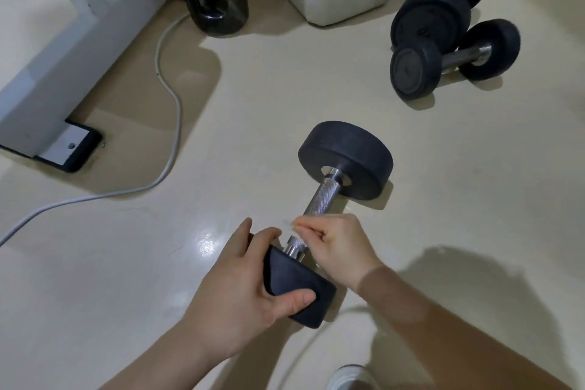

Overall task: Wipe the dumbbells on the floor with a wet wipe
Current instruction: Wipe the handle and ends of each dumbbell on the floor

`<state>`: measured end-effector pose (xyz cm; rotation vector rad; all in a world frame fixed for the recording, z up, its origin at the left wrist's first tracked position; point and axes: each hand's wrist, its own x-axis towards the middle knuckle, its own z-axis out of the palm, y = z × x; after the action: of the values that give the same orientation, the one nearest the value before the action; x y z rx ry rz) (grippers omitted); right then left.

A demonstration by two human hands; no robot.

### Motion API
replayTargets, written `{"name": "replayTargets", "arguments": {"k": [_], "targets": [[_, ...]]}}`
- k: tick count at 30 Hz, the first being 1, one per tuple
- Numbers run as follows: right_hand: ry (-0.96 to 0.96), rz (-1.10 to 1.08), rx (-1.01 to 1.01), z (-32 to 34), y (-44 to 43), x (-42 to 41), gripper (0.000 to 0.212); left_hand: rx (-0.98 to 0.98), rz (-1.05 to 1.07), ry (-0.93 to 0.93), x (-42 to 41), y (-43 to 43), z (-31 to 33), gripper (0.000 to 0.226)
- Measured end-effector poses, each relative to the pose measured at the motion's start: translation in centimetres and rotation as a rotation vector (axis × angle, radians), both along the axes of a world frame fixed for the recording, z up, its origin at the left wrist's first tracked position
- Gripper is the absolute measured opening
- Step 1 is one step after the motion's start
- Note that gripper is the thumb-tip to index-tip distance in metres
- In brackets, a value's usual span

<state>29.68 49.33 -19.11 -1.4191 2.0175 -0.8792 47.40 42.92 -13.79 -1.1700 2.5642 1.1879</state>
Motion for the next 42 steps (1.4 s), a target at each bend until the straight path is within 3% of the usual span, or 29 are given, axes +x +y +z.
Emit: {"name": "replayTargets", "arguments": {"k": [4, 9, 12, 14, 17, 21, 26, 28, 31, 35, 39, 42], "targets": [[0.093, -0.313, -0.102, -0.6, -2.2, -4.8, 0.006, 0.051, -0.060, -0.014, -1.0, 0.1, 0.2, 0.099], [0.039, -0.060, 0.034, 0.4, 0.8, -1.2, 0.016, 0.195, -0.162, -0.041, -0.9, -2.4, 0.8, 0.088], [0.131, -0.301, -0.054, 0.7, -1.2, -4.6, 0.013, 0.201, -0.256, -0.059, -1.0, -3.3, 1.5, 0.080], [0.133, -0.345, -0.047, 0.5, -0.6, -3.8, 0.013, 0.132, -0.294, -0.037, -1.2, -2.9, 2.1, 0.069], [0.114, -0.155, 0.043, 0.9, 1.7, -1.5, 0.015, -0.045, -0.305, 0.000, -1.7, -1.6, 2.5, 0.061], [0.156, -0.406, 0.086, 1.7, 0.1, -4.9, 0.020, -0.124, -0.333, -0.037, -2.9, 0.0, 3.0, 0.062], [0.181, -0.051, 0.231, 3.4, 2.7, 0.1, 0.024, -0.178, -0.292, 0.041, -1.4, 2.2, 3.1, 0.062], [0.264, -0.119, 0.266, 2.9, 1.2, -3.2, 0.029, -0.213, -0.277, 0.082, -1.2, 2.9, 2.7, 0.059], [0.219, -0.304, 0.171, 2.1, 0.7, -4.8, 0.022, -0.304, -0.250, 0.193, -1.4, 3.5, 2.0, 0.054], [0.037, 0.005, 0.178, 2.2, 4.6, -1.6, 0.012, -0.473, -0.270, 0.243, -1.9, 5.3, 1.5, 0.056], [0.089, -0.353, -0.035, 1.9, 3.7, -6.6, 0.017, -0.566, -0.345, 0.154, -2.8, 7.1, 2.1, 0.041], [0.063, -0.219, -0.035, 1.6, 5.7, -3.0, 0.010, -0.589, -0.405, 0.168, -2.6, 7.4, 2.1, 0.039]]}}
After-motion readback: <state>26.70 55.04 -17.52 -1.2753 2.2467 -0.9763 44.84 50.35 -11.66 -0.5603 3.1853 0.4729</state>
